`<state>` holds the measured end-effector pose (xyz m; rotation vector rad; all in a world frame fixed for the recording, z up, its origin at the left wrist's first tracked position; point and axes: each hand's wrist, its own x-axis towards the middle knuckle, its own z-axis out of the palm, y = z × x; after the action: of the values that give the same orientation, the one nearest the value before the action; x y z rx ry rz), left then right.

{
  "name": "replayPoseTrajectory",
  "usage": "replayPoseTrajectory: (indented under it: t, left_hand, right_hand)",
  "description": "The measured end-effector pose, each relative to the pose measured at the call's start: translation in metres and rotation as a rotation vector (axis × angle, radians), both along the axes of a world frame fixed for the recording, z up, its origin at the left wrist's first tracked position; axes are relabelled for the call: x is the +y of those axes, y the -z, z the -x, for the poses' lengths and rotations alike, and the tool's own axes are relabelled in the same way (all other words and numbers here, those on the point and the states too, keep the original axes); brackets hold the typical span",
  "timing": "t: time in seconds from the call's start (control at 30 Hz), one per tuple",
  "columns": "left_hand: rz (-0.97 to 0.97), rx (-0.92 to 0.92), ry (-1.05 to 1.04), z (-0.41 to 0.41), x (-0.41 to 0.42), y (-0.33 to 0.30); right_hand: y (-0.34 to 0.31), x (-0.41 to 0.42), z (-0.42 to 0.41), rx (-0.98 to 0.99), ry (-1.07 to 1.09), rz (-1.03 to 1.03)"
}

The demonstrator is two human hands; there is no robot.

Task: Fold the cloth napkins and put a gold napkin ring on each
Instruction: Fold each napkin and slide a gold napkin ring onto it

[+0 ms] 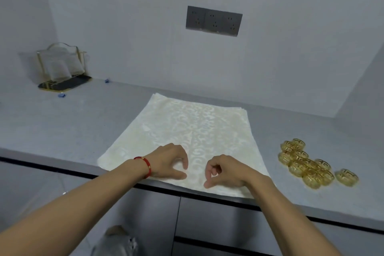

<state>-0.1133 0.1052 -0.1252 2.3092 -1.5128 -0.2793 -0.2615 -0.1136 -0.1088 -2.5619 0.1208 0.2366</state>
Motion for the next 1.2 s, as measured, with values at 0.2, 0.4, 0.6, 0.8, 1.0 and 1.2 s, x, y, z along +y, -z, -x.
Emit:
replayPoseTrajectory:
  t: [0.2,0.4,0.6,0.8,1.0,1.2]
  left_hand:
    - [-0.054,0.003,0.022,0.003,-0.001,-0.008]
    - [-0.152,-0.072,0.124,-0.001,-0.003,-0.013]
    - [-0.123,0.010,0.173,-0.003,-0.004,-0.018]
    - [-0.087,0.039,0.147,-0.005,-0.005,-0.017]
    - [-0.102,0.033,0.107,-0.005,-0.008,-0.012]
    - [-0.169,0.115,0.138,-0.009,-0.012,-0.020]
  right_hand:
    - [0.001,-0.003,-0.004,0.021,0.009,-0.076]
    - [-0.002,0.004,-0.004,0.026,-0.030,0.033]
    - [-0.002,0.019,-0.001,-0.038,-0.092,0.042]
    - [-0.009,0.019,-0.006,-0.029,-0.105,0.122]
    - [-0.011,0.022,-0.013,-0.008,-0.048,0.099]
    - [-0.025,0.010,-0.018,0.159,0.017,-0.227]
